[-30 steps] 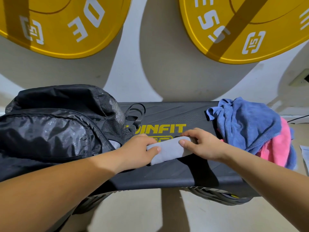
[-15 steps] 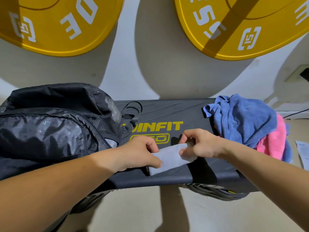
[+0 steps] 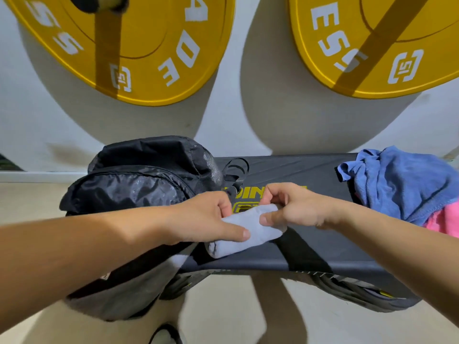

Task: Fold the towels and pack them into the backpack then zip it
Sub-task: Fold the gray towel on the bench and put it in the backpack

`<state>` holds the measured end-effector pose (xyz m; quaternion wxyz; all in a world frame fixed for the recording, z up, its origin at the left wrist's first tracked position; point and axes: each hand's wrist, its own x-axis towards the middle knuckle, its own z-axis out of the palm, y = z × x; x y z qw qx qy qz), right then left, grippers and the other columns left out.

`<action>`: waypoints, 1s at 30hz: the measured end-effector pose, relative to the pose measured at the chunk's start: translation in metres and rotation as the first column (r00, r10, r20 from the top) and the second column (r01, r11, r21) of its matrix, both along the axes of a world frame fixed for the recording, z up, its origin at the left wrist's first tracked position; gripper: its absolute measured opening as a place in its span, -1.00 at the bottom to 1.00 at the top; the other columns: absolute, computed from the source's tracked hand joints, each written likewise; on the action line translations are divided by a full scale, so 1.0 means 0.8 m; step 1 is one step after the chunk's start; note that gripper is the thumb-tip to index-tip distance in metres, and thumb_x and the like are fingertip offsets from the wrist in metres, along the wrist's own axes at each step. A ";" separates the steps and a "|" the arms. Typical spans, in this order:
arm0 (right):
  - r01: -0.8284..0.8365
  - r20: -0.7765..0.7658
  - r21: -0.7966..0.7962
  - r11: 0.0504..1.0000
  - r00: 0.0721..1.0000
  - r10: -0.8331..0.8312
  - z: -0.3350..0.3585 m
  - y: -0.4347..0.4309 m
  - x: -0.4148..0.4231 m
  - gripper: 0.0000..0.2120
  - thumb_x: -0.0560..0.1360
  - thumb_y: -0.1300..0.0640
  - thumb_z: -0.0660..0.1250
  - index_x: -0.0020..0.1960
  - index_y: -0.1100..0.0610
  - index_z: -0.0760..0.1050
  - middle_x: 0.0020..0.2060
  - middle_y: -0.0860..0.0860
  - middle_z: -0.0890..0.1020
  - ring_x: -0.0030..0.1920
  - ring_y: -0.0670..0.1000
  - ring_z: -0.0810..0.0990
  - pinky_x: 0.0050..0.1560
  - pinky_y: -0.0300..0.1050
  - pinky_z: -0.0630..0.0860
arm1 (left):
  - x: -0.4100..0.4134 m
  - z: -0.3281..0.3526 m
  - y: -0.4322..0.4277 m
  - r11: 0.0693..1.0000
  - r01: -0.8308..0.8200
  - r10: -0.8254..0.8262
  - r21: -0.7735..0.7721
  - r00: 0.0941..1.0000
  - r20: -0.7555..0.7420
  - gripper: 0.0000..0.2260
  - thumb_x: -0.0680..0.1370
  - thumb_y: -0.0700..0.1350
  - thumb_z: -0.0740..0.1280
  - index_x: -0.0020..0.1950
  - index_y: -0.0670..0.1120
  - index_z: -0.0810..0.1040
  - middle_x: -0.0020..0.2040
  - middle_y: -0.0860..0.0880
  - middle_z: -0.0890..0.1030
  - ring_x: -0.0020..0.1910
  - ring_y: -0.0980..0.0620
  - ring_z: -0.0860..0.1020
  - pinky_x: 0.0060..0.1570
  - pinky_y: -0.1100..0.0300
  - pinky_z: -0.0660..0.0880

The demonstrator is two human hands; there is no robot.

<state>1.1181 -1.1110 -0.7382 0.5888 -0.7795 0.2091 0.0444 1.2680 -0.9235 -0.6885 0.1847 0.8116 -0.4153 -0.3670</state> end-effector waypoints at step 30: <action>-0.051 0.122 -0.918 0.393 0.907 0.402 -0.044 0.117 0.181 -0.84 0.53 0.01 0.30 -0.02 0.08 0.56 -0.14 0.04 0.61 -0.05 0.16 0.61 -0.21 0.06 0.60 | 0.021 -0.058 0.223 0.602 -0.775 0.759 -0.194 0.630 -0.165 -0.86 0.50 -0.13 0.46 -0.04 0.12 0.68 -0.15 0.12 0.73 -0.19 0.11 0.68 -0.23 0.21 0.60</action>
